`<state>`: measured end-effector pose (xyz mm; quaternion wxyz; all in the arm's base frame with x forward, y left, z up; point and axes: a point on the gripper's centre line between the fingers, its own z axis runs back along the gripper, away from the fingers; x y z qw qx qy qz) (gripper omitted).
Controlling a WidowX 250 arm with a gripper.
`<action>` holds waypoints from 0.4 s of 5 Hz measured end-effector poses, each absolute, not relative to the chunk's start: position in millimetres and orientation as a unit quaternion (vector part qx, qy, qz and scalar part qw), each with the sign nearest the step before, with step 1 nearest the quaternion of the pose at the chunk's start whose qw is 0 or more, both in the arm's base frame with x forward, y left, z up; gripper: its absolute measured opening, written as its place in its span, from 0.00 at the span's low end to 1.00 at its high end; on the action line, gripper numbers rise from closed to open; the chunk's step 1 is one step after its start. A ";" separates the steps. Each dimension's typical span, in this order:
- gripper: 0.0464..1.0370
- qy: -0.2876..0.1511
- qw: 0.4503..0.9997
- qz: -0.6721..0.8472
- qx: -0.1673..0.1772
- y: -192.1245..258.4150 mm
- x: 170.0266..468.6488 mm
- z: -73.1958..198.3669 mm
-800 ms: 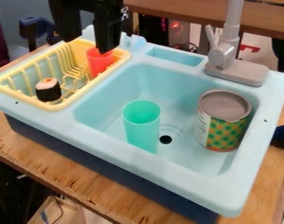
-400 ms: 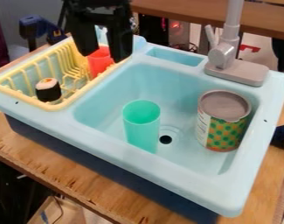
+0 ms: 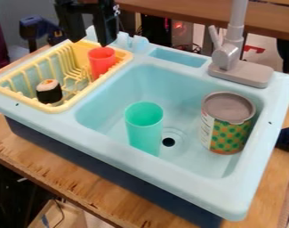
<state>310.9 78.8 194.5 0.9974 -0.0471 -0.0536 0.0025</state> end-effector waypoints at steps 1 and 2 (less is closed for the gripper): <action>0.96 -0.041 0.999 -0.006 -0.023 77.6 325.2 187.2; 0.96 -0.034 0.999 -0.008 -0.003 70.4 336.0 181.1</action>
